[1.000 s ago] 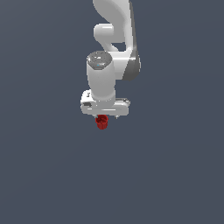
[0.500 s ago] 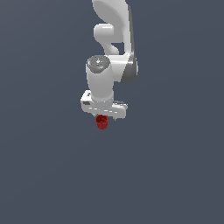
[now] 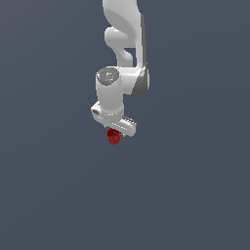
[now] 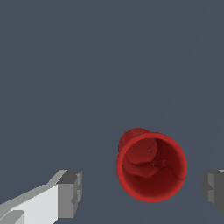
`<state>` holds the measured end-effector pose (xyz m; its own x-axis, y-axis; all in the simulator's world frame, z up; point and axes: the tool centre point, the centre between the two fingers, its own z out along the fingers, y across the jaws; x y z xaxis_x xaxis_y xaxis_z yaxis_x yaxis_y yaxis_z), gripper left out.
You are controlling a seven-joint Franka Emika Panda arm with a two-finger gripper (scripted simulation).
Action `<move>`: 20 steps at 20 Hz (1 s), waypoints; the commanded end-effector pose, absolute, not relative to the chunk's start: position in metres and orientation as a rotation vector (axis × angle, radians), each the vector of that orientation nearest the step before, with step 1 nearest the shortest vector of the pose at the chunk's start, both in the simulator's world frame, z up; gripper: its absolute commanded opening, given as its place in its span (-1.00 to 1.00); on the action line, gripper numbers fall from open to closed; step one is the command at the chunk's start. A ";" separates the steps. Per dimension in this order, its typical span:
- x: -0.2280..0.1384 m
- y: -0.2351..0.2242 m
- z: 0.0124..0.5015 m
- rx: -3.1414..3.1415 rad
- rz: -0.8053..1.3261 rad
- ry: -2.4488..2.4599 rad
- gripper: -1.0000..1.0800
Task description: Pick up the object and move it to a goal position.
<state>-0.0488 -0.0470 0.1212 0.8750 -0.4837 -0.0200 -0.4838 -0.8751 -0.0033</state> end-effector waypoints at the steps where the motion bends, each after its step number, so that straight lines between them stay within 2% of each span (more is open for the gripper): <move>1: -0.054 -0.050 0.115 -3.007 0.022 0.889 0.92; 10: -0.068 -0.058 0.101 -2.930 0.004 1.130 0.92; 20: -0.071 -0.059 0.096 -2.912 0.001 1.180 0.92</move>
